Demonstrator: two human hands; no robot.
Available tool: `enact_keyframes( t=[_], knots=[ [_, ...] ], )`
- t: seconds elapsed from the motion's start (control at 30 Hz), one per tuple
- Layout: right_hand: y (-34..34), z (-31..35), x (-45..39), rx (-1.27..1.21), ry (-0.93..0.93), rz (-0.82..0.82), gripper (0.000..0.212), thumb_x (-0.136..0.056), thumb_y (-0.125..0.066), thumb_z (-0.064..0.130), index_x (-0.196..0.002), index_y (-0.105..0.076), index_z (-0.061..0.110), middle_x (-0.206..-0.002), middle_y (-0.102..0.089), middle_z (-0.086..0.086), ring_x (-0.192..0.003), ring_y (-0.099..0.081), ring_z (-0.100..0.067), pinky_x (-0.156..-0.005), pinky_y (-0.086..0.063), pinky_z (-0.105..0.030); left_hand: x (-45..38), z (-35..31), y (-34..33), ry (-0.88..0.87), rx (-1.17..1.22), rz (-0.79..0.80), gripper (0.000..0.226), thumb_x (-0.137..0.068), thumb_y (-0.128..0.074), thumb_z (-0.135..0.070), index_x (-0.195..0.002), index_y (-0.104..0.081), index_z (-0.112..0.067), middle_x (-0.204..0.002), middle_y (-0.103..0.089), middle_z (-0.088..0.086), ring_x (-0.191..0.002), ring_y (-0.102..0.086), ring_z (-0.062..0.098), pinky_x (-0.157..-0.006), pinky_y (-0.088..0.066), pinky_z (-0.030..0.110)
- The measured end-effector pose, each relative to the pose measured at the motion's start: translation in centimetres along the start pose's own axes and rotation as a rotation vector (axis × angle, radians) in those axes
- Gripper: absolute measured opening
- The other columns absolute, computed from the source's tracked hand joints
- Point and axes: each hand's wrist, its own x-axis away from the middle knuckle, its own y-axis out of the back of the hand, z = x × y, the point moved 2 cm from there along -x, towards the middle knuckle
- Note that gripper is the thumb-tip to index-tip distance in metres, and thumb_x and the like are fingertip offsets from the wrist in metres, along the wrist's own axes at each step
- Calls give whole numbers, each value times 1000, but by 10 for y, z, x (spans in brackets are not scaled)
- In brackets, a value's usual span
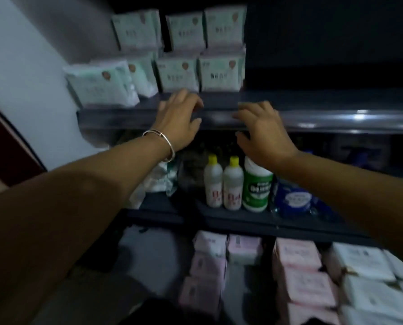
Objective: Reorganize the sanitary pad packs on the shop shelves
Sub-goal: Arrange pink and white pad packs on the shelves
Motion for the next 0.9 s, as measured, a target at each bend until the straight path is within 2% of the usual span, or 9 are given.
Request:
enact_keyframes(
  t=[0.07, 0.17, 0.23, 0.3, 0.4, 0.5, 0.57, 0.73, 0.9],
  knots=[
    [-18, 6, 40, -34, 57, 56, 37, -74, -62, 4, -110, -64, -2, -117, -61, -21, -102, -54, -43, -86, -45, -44, 37, -6, -18, -38, 4, 63, 30, -86, -60, -21, -114, -55, -11, -117, -50, 12, -113, -46, 29, -87, -32, 36],
    [-52, 12, 90, -75, 98, 190, 30, -64, -61, 5, -92, -67, -3, -88, -66, -20, -76, -60, -39, -67, -51, -38, 86, -2, -61, -72, 54, 228, 30, -83, -64, -22, -110, -57, -11, -111, -53, 12, -107, -50, 31, -88, -38, 40],
    [-82, 13, 117, -73, 96, 301, 25, -66, -60, 6, -88, -66, -1, -83, -64, -19, -72, -60, -37, -62, -51, -38, 115, 4, -97, -83, 68, 382, 33, -84, -64, -27, -112, -55, -12, -113, -52, 11, -109, -49, 30, -91, -38, 40],
    [-113, 14, 141, -60, 52, 458, 23, -77, -60, 7, -98, -64, -1, -95, -62, -20, -87, -58, -39, -72, -49, -41, 146, 11, -133, -85, 52, 555, 38, -86, -62, -35, -118, -52, -16, -119, -48, 6, -114, -45, 25, -91, -35, 35],
    [-165, 15, 171, -77, -8, 683, 38, -89, -57, 21, -123, -53, 5, -121, -54, -15, -114, -47, -31, -94, -38, -37, 190, 19, -178, -55, 57, 752, 45, -84, -62, -41, -123, -48, -22, -123, -45, 0, -116, -42, 20, -88, -30, 31],
    [-212, 19, 201, -105, -46, 848, 46, -90, -56, 28, -131, -48, 11, -128, -50, -11, -119, -45, -29, -98, -37, -33, 232, 27, -213, -22, 94, 930, 57, -81, -63, -49, -129, -42, -24, -124, -42, -3, -116, -40, 16, -89, -30, 29],
    [-238, 21, 218, -106, -67, 924, 50, -88, -58, 31, -133, -46, 11, -129, -49, -11, -119, -44, -28, -98, -39, -33, 254, 29, -230, -32, 71, 993, 65, -78, -64, -52, -132, -39, -25, -129, -41, -4, -117, -38, 15, -88, -28, 27],
    [-278, 29, 242, -170, -189, 971, 80, -82, -63, 50, -144, -28, 14, -139, -39, -10, -125, -37, -27, -104, -33, -35, 286, 29, -261, -39, 48, 1072, 77, -72, -71, -52, -135, -37, -26, -136, -35, -6, -124, -32, 15, -96, -25, 28],
    [-294, 35, 248, -157, -238, 960, 81, -81, -67, 39, -143, -26, 8, -138, -34, -13, -128, -32, -28, -105, -33, -37, 300, 27, -274, -94, 27, 1087, 81, -66, -76, -46, -132, -36, -24, -134, -33, -3, -124, -28, 17, -97, -25, 31]
  ],
)
